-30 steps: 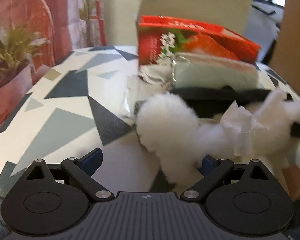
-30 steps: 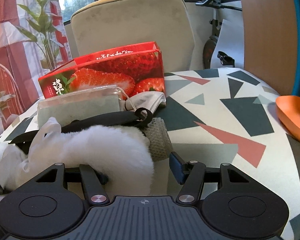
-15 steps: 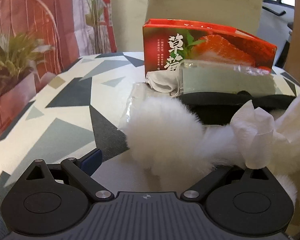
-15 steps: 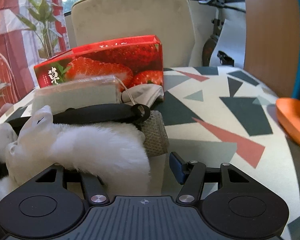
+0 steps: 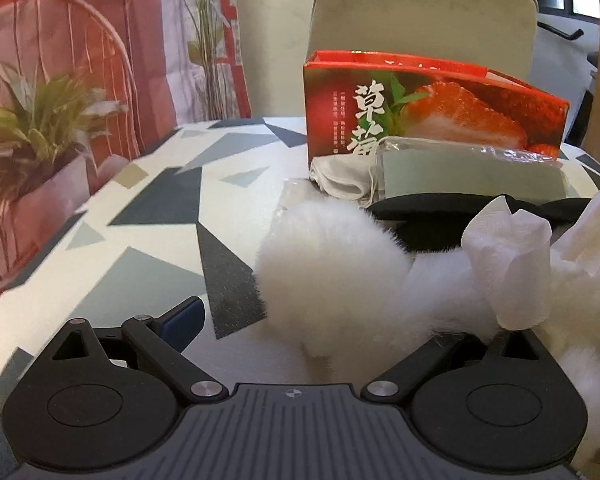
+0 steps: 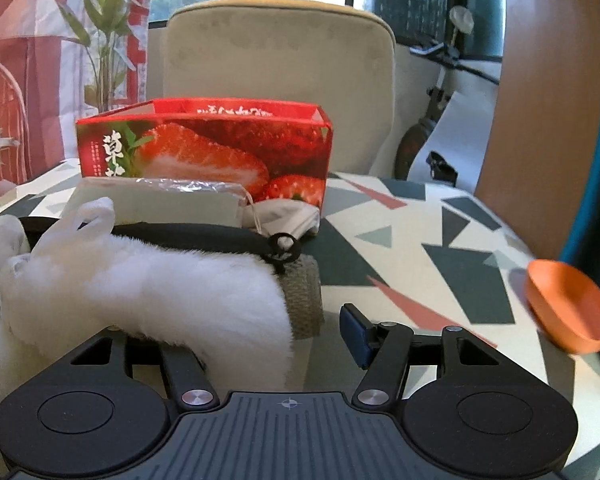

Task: Organize soft objects
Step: 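Lift the plush with both grippers and carry it over the red box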

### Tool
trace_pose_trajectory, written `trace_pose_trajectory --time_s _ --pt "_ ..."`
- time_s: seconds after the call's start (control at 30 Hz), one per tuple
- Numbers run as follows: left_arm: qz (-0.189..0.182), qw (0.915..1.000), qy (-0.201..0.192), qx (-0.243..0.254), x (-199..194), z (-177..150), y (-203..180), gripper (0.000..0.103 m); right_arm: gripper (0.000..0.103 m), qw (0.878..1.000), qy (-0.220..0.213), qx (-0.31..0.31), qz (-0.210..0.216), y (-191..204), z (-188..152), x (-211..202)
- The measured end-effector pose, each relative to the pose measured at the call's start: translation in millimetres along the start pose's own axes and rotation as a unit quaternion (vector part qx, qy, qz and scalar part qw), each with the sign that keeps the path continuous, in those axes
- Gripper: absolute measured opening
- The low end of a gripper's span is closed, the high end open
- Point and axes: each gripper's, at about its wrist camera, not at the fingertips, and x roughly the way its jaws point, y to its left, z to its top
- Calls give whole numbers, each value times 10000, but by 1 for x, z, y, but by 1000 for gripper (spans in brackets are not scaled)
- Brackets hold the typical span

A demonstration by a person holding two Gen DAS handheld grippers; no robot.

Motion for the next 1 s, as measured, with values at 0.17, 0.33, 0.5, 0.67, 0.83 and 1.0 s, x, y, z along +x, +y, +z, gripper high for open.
trace_pose_trajectory --time_s 0.17,0.33,0.5,0.67,0.83,1.0 --pt "71 9998 -124 134 -6 1 -3 100 56 9999 -20 -73 -66 1 -1 -2" --pt "111 9996 -253 74 -13 1 -2 100 58 9997 -158 -104 -120 2 1 -7" --pt "129 9992 -390 10 -21 3 0 100 59 9995 -272 -114 -101 1 3 -12" --pt "108 9985 -529 -82 -29 6 3 100 60 9991 -408 -117 -91 0 6 -19" --pt "244 9961 -835 -135 -40 11 5 100 65 9973 -693 -205 -127 2 10 -29" --pt "350 9932 -1098 -177 -50 16 5 100 66 9951 -940 -262 -147 4 15 -37"
